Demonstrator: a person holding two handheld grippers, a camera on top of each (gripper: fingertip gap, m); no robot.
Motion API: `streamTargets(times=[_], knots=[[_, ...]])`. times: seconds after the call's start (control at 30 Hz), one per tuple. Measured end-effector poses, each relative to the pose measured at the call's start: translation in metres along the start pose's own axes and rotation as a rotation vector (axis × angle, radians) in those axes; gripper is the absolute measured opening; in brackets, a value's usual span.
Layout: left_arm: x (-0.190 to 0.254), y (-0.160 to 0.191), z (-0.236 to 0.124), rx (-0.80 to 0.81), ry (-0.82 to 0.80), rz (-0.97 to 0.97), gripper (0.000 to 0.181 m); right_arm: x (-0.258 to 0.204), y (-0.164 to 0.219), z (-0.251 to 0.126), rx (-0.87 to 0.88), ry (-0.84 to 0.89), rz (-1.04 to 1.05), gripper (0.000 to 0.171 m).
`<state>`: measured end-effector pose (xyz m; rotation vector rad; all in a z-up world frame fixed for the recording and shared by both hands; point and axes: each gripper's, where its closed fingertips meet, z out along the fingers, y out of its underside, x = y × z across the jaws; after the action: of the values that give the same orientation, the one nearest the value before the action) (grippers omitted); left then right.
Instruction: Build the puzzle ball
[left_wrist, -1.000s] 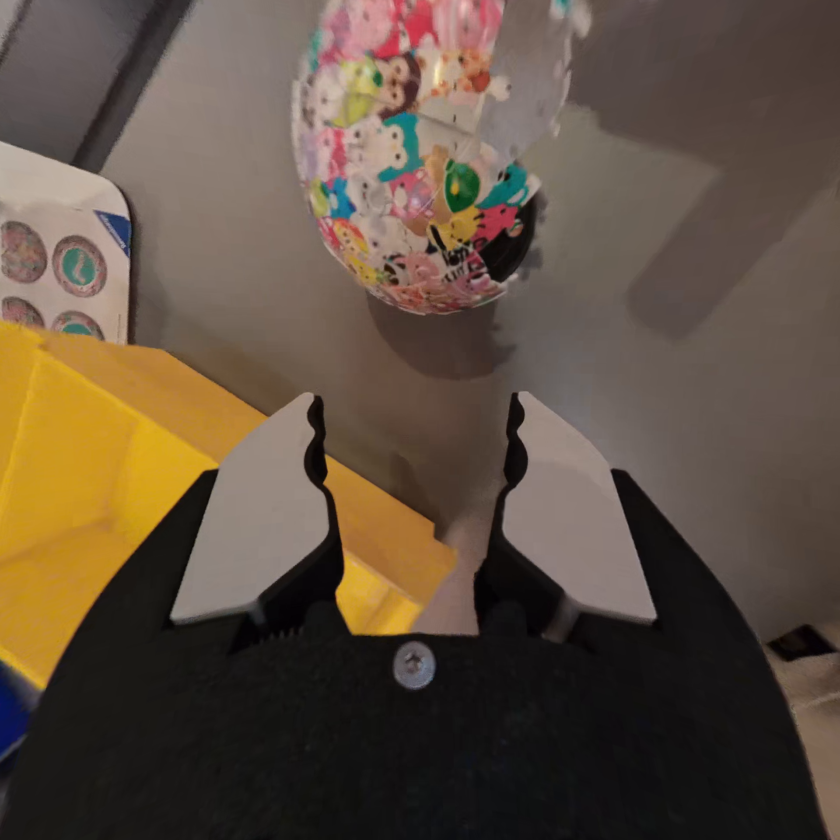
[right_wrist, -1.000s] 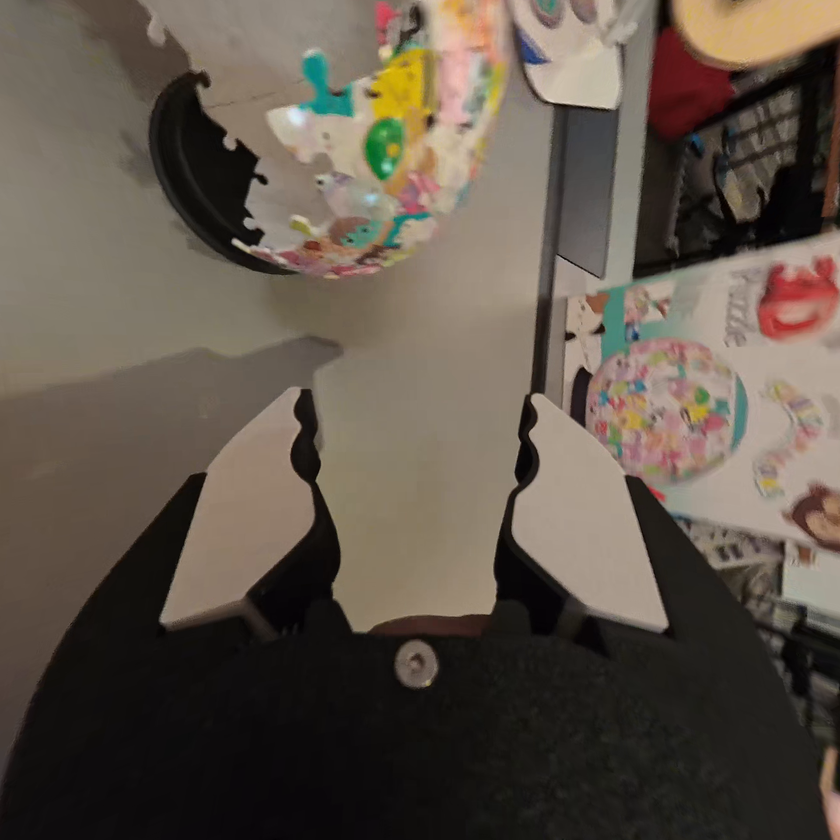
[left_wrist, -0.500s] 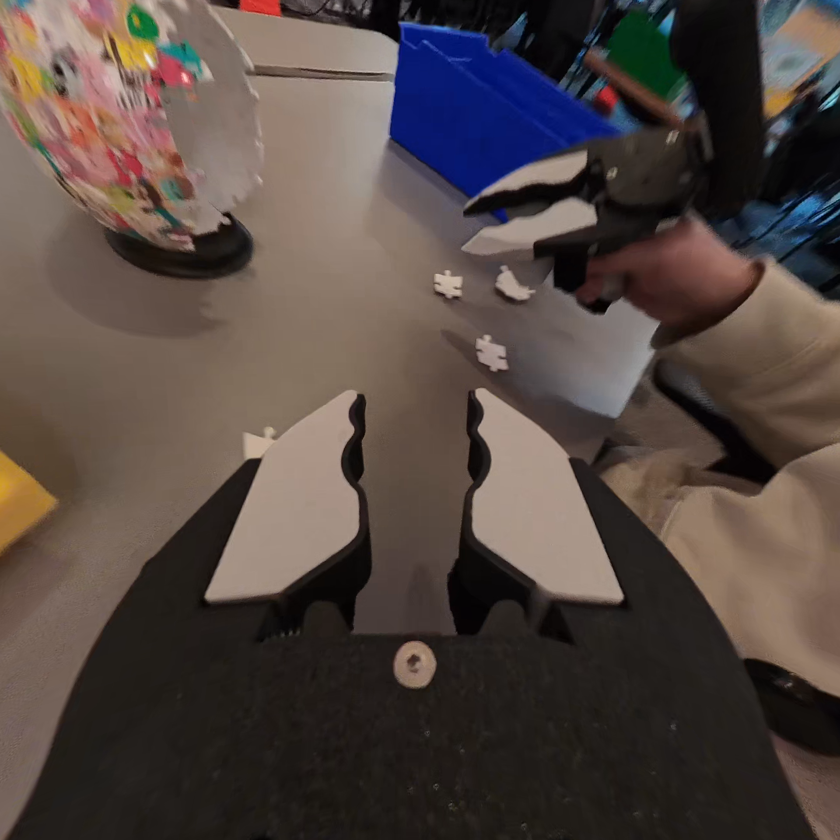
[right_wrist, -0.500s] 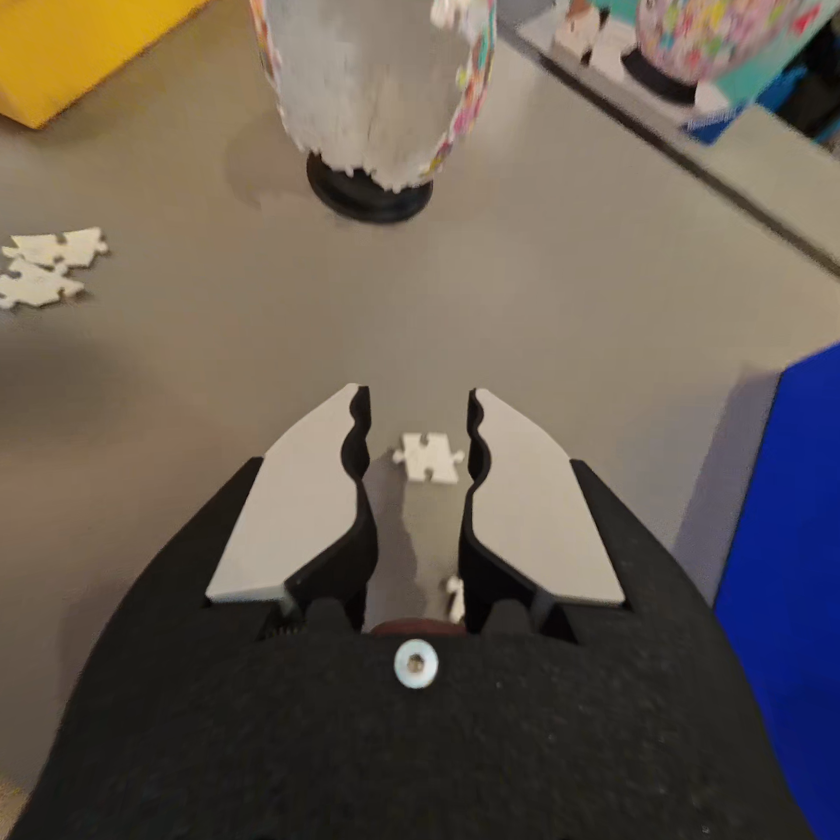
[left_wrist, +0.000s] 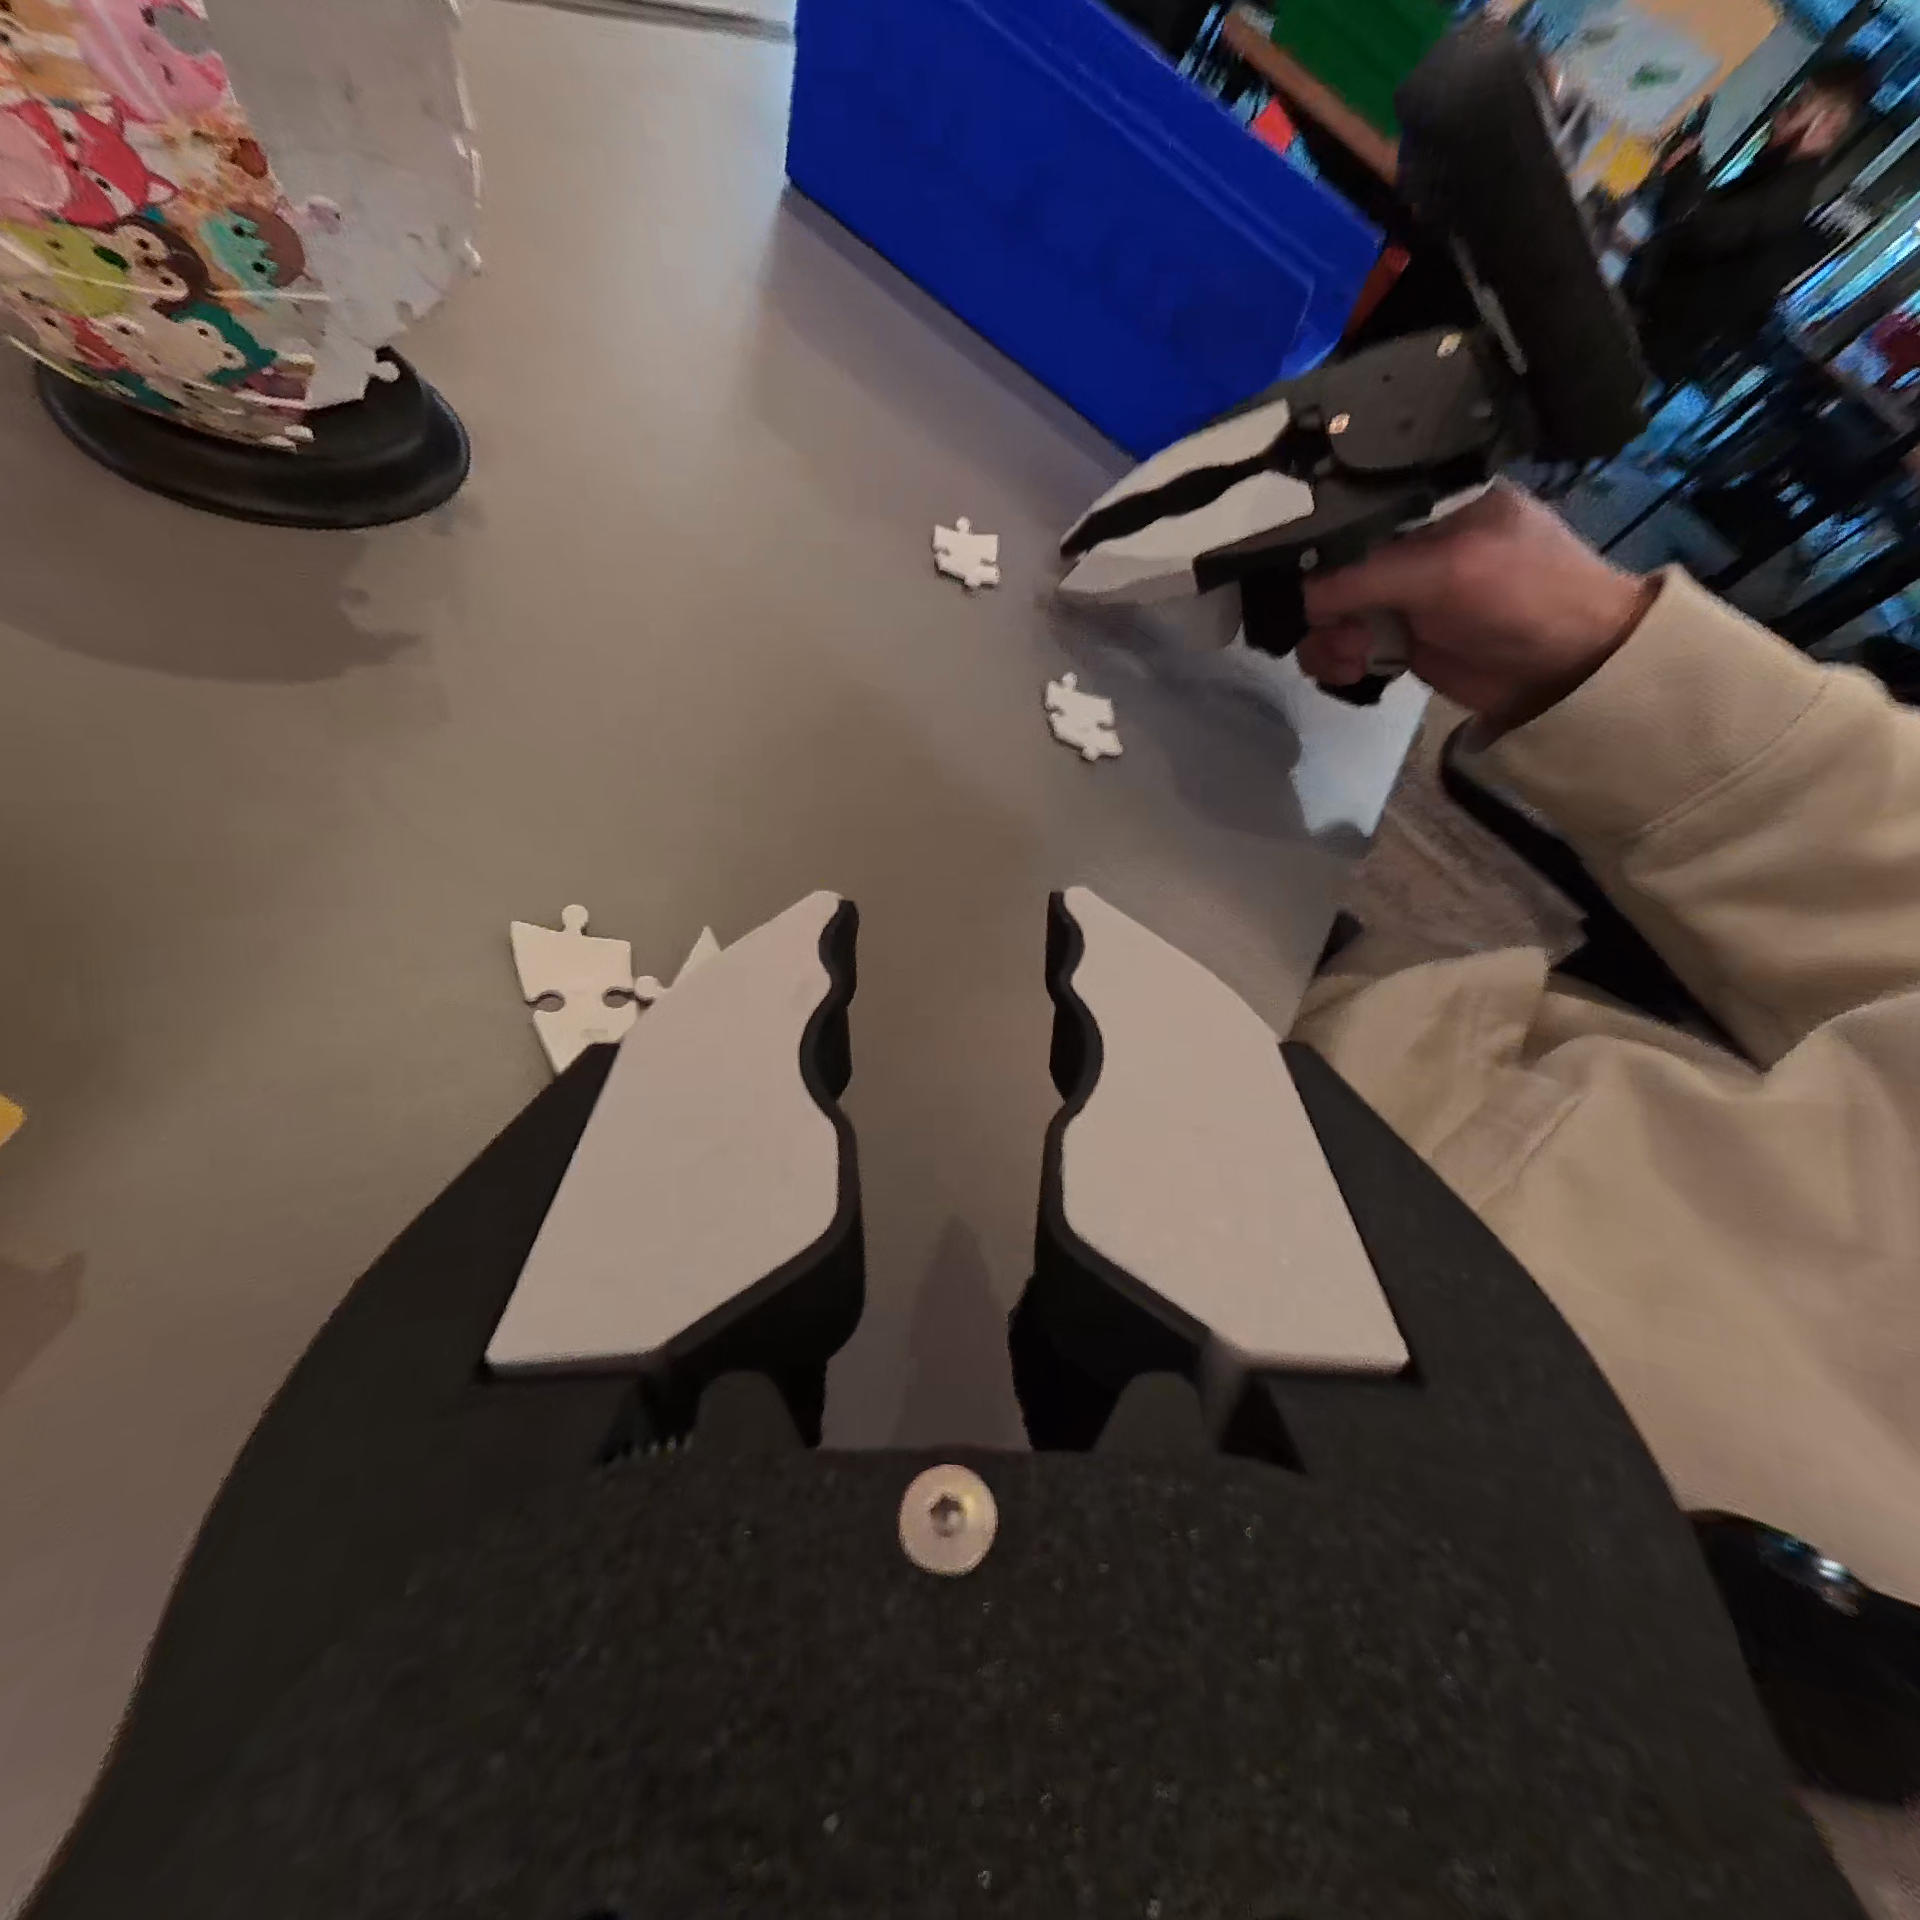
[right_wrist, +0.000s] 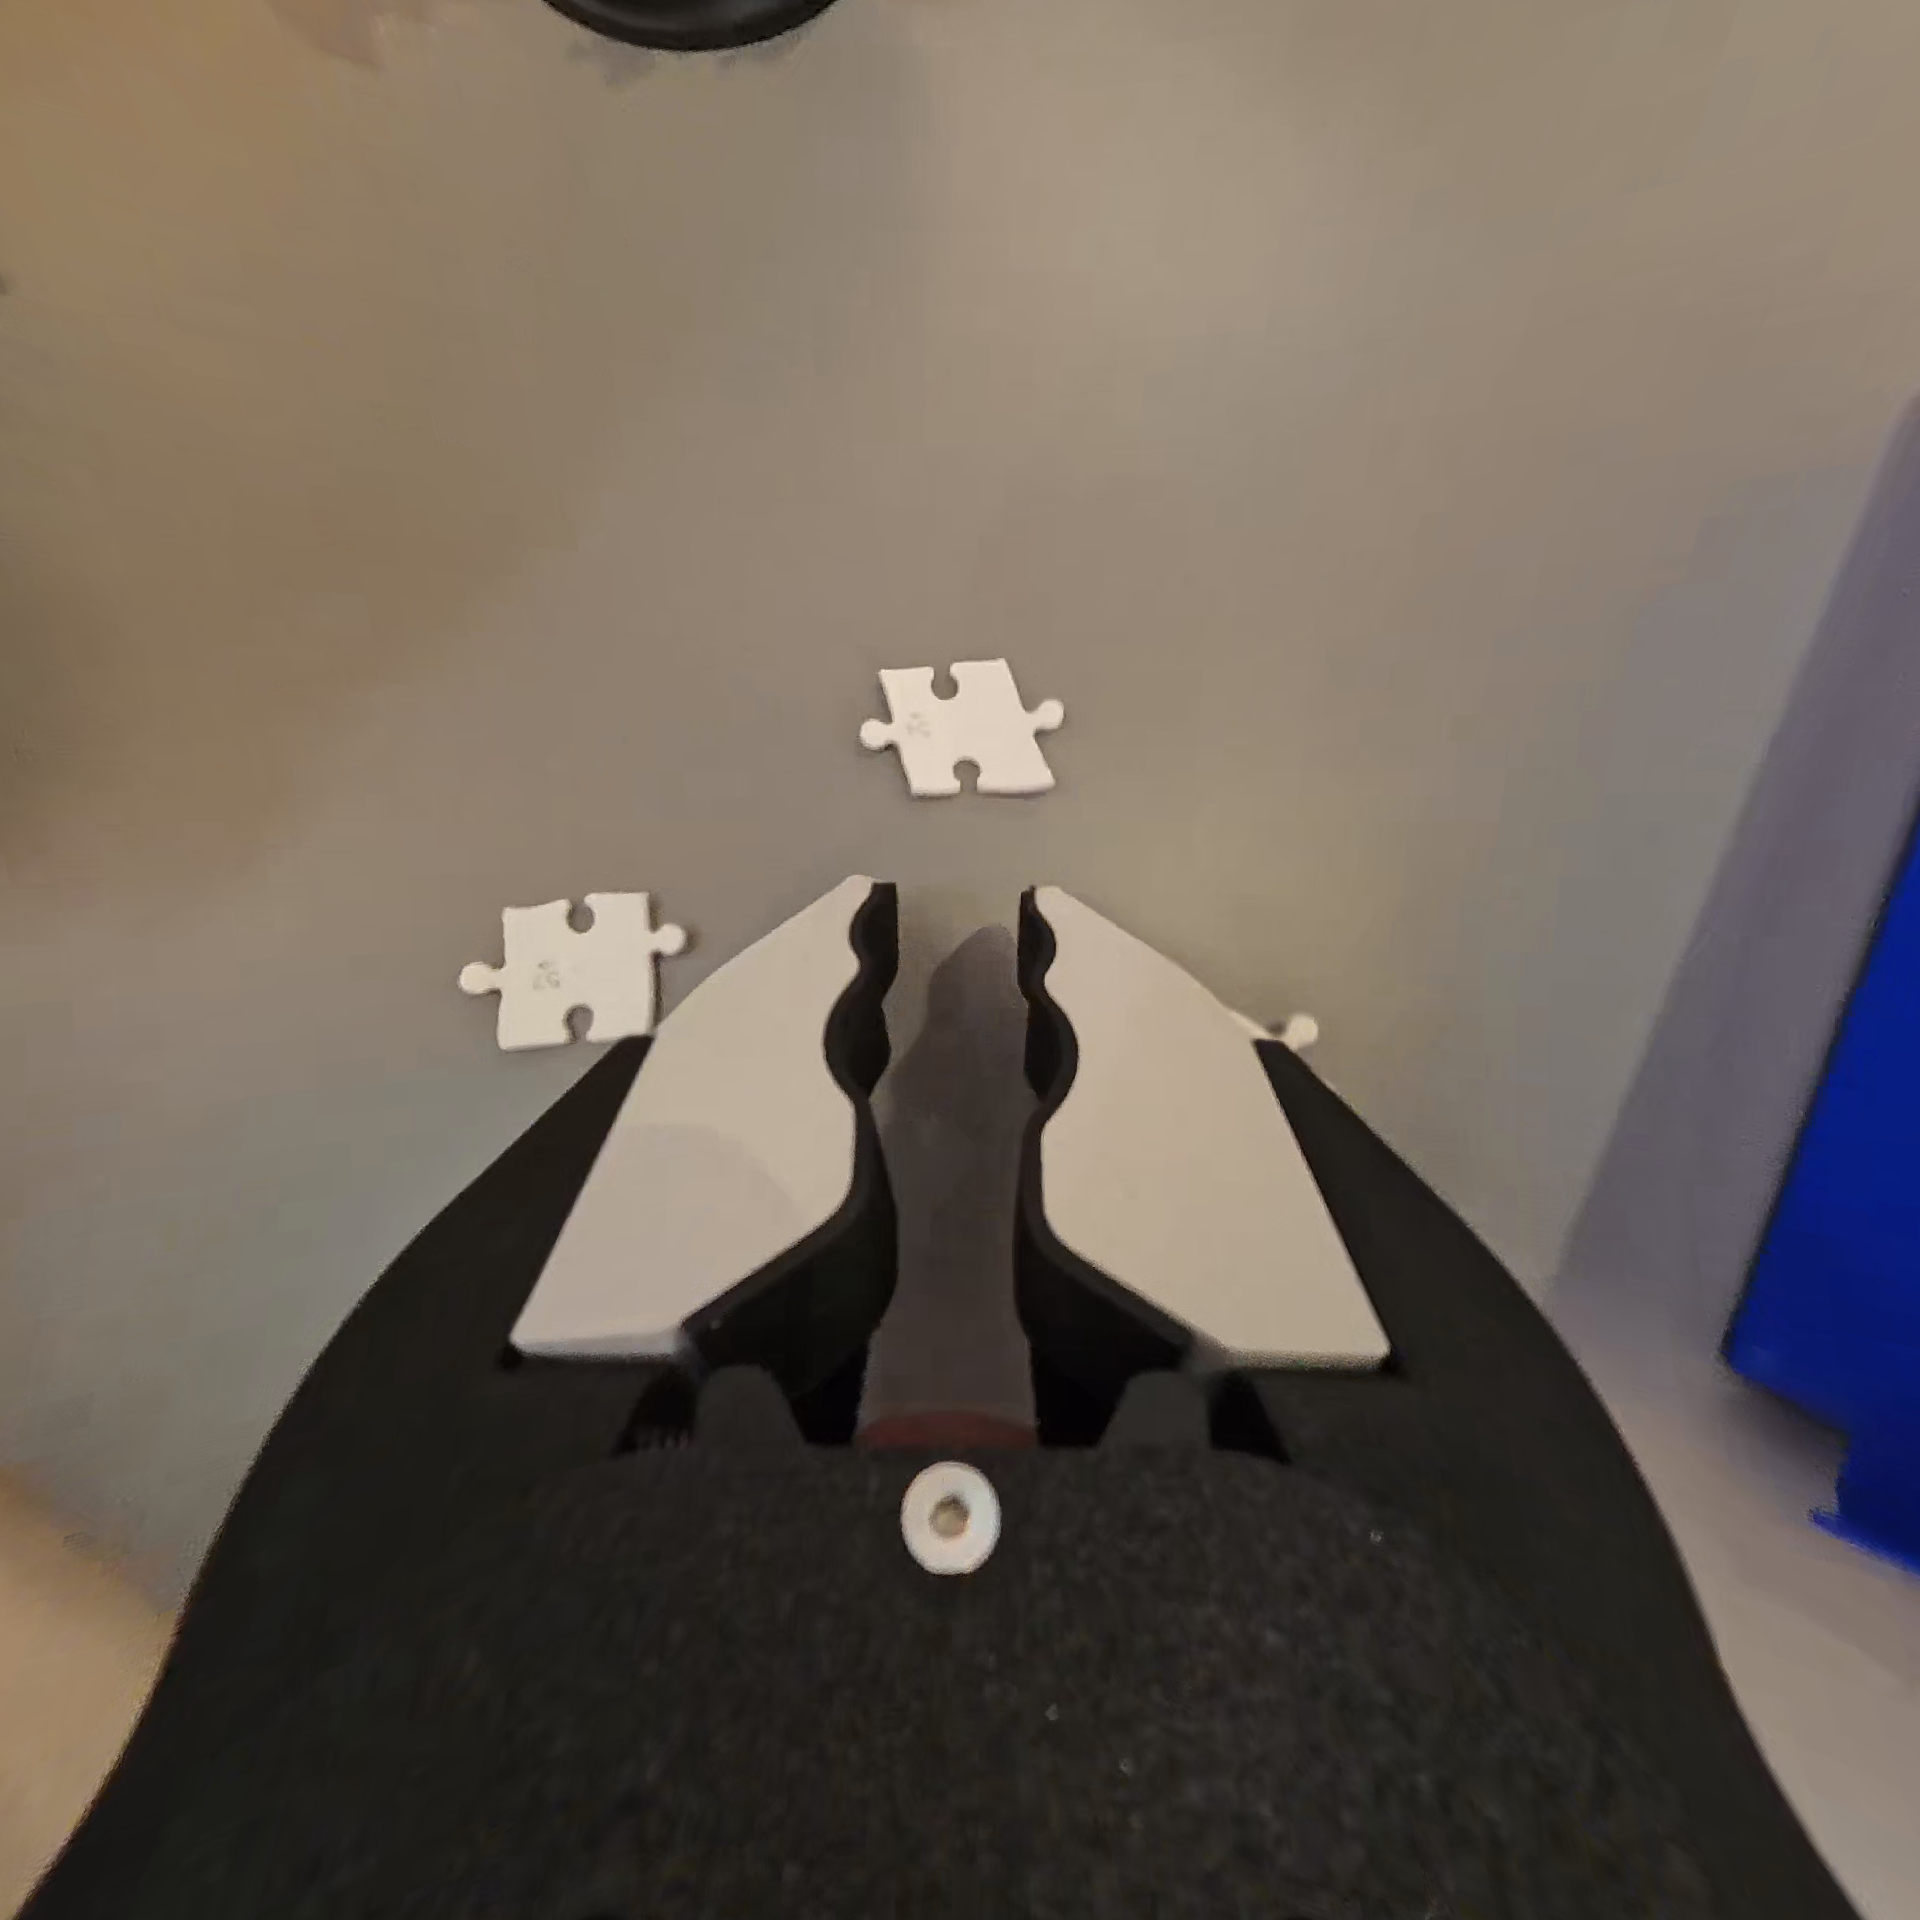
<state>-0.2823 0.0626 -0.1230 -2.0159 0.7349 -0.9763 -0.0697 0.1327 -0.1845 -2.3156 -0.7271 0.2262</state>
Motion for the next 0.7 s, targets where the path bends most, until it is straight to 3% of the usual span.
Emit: streamTargets(times=[0.27,0.7], knots=[[0.002,0.002,0.012,-0.034,0.005,0.002,0.034,0.005,-0.013,0.027,-0.038,-0.05,-0.034,0.034],[-0.009,0.007,0.019,-0.076,-0.07,0.038,0.034,0.014,-0.033,0.033,0.015,-0.074,-0.121,0.027]])
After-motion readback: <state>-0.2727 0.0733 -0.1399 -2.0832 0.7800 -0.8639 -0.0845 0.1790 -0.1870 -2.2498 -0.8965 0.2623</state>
